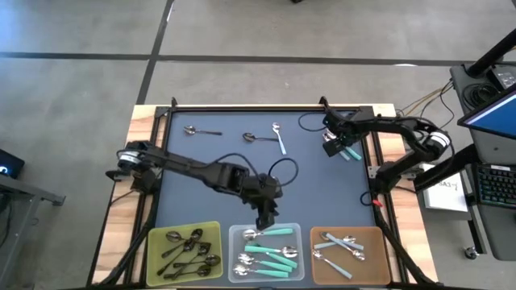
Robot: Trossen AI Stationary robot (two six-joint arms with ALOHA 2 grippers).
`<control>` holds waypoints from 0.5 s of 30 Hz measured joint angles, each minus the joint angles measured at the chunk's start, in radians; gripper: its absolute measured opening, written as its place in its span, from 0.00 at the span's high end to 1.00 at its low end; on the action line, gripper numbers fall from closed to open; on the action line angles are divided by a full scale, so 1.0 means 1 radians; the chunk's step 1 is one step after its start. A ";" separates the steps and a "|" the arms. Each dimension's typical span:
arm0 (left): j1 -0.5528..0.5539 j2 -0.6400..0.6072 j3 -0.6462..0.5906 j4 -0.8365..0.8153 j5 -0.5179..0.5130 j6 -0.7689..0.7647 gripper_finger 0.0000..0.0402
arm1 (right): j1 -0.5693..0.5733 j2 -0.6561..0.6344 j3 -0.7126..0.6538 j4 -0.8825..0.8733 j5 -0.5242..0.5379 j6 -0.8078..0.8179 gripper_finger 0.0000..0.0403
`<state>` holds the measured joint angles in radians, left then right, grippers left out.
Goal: Sort silverware by color (type)
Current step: Put the green spoon into the transparent bin
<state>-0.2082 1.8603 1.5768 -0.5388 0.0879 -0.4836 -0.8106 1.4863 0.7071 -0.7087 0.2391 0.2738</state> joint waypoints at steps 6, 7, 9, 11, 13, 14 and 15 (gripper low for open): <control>0.023 -0.002 0.000 -0.013 0.003 0.015 0.70 | 0.018 0.072 0.009 0.001 0.034 -0.005 0.67; 0.027 -0.002 0.000 -0.012 0.003 0.021 0.70 | 0.020 0.071 0.009 0.003 0.033 -0.005 0.70; 0.036 -0.002 0.000 -0.012 0.005 0.030 0.70 | 0.020 0.068 0.008 0.007 0.025 -0.004 0.77; 0.045 -0.002 0.000 -0.013 0.007 0.031 0.70 | 0.020 0.062 0.008 0.014 0.022 -0.004 0.85; 0.049 -0.002 0.000 -0.013 0.007 0.031 0.70 | 0.019 0.055 0.008 0.023 0.031 -0.004 0.92; 0.050 -0.002 0.000 -0.013 0.007 0.031 0.70 | 0.018 0.046 0.008 0.026 0.032 -0.004 0.93; 0.050 -0.002 0.000 -0.013 0.007 0.031 0.70 | 0.018 0.033 0.008 0.027 0.032 -0.004 0.93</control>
<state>-0.1585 1.8580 1.5768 -0.5514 0.0952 -0.4530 -0.7925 1.5197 0.7153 -0.6815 0.2709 0.2699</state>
